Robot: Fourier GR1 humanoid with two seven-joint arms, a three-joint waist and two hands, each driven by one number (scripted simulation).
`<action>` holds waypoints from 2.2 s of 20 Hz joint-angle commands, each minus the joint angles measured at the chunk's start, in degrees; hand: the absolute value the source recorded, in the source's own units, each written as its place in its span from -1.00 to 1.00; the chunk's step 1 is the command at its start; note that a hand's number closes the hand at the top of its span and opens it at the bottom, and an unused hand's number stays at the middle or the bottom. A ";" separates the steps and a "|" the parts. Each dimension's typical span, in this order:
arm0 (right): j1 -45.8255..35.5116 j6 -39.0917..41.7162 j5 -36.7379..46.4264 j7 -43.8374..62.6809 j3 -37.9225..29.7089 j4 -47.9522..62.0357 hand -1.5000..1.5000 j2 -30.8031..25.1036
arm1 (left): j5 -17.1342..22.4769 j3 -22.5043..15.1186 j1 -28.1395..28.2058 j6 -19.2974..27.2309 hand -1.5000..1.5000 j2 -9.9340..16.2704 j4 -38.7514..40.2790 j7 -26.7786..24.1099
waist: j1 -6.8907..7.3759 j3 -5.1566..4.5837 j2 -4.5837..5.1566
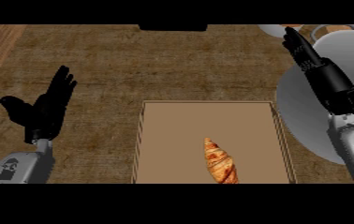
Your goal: Pick the croissant from the tray and place it in the pot
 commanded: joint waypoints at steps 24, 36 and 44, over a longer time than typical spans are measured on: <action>-17.68 26.58 27.03 -10.79 26.68 -1.15 -1.00 -0.08 | -3.46 2.45 -5.88 4.67 0.00 0.42 -9.65 9.05 | -1.96 -0.07 -2.94; -17.02 42.22 39.13 15.80 43.15 -11.51 -1.00 7.10 | -4.60 1.38 -1.44 4.77 0.00 -1.33 -14.07 8.72 | -1.28 0.01 -2.77; -6.92 47.76 44.06 20.16 41.50 -17.29 -1.00 10.10 | -7.02 1.80 -1.42 3.93 0.00 -3.12 -15.49 10.49 | -1.31 0.06 -2.60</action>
